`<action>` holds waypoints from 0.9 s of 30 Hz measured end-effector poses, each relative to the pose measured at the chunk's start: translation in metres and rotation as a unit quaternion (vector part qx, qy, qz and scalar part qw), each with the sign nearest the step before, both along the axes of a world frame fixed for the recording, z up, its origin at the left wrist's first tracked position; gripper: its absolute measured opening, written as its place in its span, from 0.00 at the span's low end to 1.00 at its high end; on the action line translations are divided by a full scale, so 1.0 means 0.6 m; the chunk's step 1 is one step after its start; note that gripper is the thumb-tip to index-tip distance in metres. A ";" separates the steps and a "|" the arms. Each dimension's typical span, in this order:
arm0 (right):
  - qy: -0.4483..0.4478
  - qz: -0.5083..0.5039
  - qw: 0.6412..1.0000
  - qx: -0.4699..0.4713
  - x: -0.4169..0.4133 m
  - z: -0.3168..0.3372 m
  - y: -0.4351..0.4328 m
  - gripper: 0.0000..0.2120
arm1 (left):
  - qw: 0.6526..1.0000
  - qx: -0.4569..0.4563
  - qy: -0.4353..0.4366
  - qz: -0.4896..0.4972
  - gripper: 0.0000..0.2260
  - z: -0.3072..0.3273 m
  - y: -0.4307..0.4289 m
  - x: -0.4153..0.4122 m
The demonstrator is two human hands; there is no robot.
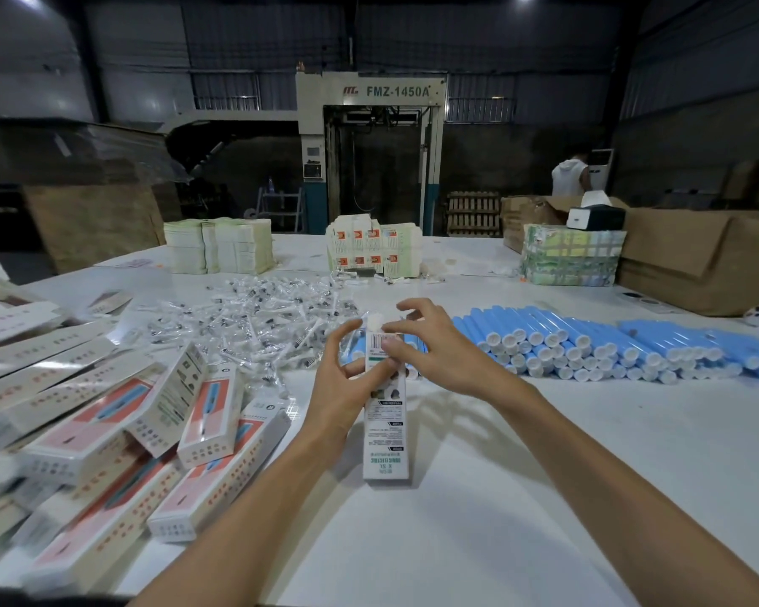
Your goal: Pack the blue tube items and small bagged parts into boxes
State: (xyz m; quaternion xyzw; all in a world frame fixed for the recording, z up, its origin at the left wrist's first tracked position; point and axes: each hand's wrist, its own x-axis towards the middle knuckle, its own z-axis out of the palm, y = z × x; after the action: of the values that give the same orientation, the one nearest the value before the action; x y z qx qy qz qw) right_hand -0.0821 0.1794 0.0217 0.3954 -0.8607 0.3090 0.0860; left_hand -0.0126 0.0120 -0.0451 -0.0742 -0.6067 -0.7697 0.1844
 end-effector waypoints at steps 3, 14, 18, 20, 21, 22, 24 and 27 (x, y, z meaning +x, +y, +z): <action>-0.044 0.026 0.995 -0.085 0.011 -0.021 0.014 0.23 | 1.000 -0.012 0.021 -0.008 0.32 0.000 0.003 0.002; -0.186 0.041 0.908 -0.373 0.039 -0.083 0.000 0.19 | 0.999 -0.039 0.028 0.024 0.27 0.002 0.004 0.003; -0.188 0.058 0.899 -0.392 0.038 -0.085 0.001 0.17 | 0.998 -0.050 0.026 0.019 0.24 0.007 0.007 0.008; -0.198 0.058 0.894 -0.398 0.037 -0.084 0.005 0.18 | 0.998 -0.056 0.019 0.006 0.22 0.011 0.009 0.013; -0.202 0.060 0.894 -0.395 0.036 -0.083 0.008 0.19 | 0.998 -0.057 0.017 -0.004 0.20 0.012 0.008 0.015; -0.204 0.063 0.895 -0.390 0.034 -0.083 0.010 0.18 | 0.998 -0.059 0.017 -0.008 0.20 0.013 0.008 0.016; -0.196 0.069 0.902 -0.378 0.034 -0.084 0.012 0.17 | 0.998 -0.066 0.017 0.003 0.19 0.013 0.006 0.017; -0.189 0.075 0.907 -0.368 0.034 -0.087 0.010 0.14 | 0.998 -0.060 0.010 0.014 0.19 0.013 0.005 0.018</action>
State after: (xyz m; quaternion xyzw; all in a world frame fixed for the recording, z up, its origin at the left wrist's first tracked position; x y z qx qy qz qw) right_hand -0.0616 0.1851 -0.0303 0.3334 -0.6541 0.6779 0.0377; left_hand -0.0020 0.0153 -0.0371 -0.0846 -0.6506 -0.7287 0.1963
